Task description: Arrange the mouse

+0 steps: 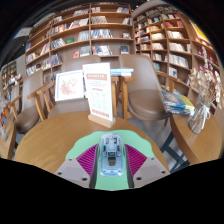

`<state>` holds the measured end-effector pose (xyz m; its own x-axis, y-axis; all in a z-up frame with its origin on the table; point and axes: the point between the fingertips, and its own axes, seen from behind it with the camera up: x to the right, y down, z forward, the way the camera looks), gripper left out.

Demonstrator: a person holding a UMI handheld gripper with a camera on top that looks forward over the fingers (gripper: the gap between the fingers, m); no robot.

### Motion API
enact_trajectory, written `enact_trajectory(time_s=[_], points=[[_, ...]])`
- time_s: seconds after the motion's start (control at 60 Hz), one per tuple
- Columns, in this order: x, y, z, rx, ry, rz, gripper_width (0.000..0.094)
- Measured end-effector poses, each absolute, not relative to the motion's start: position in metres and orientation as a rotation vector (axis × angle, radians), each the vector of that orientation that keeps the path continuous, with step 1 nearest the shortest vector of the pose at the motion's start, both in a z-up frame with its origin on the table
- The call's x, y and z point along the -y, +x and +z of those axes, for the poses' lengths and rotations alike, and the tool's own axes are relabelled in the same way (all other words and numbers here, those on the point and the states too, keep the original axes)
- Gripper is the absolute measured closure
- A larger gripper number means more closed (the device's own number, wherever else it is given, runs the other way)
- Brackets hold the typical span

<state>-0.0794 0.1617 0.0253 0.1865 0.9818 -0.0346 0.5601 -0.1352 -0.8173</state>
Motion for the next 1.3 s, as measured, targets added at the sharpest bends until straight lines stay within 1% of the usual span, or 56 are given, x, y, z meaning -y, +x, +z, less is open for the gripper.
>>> enact_trajectory(time_s=[0.033, 0.117, 0.2, 0.233, 0.283, 0.317, 0.367, 0.533, 0.667, 0.817, 0.95, 1.117, 1.3], points=[[-0.165, -0.08, 0.011, 1.459, -1.792, 0.779, 0.0508], [-0.17, -0.079, -0.01, 1.466, -1.82, 0.773, 0.0482], [-0.168, -0.08, -0.009, 1.465, -1.787, 0.799, 0.0425], [-0.167, -0.077, -0.01, 1.468, -1.794, 0.794, 0.0335], [-0.169, -0.07, -0.007, 1.459, -1.809, 0.78, 0.0139], [-0.17, -0.067, 0.0, 1.45, -1.803, 0.778, 0.0069], [-0.169, -0.055, 0.015, 1.434, -1.79, 0.773, 0.0097], [-0.144, 0.02, 0.085, 1.413, -1.712, 0.801, 0.0088], [-0.116, 0.108, 0.116, 1.453, -1.673, 0.794, 0.0088], [-0.085, 0.185, 0.125, 1.481, -1.643, 0.808, 0.0078], [-0.07, 0.231, 0.119, 1.506, -1.619, 0.792, 0.008], [-0.063, 0.251, 0.107, 1.548, -1.601, 0.766, 0.008], [-0.061, 0.251, 0.128, 1.508, -1.548, 0.779, 0.008]])
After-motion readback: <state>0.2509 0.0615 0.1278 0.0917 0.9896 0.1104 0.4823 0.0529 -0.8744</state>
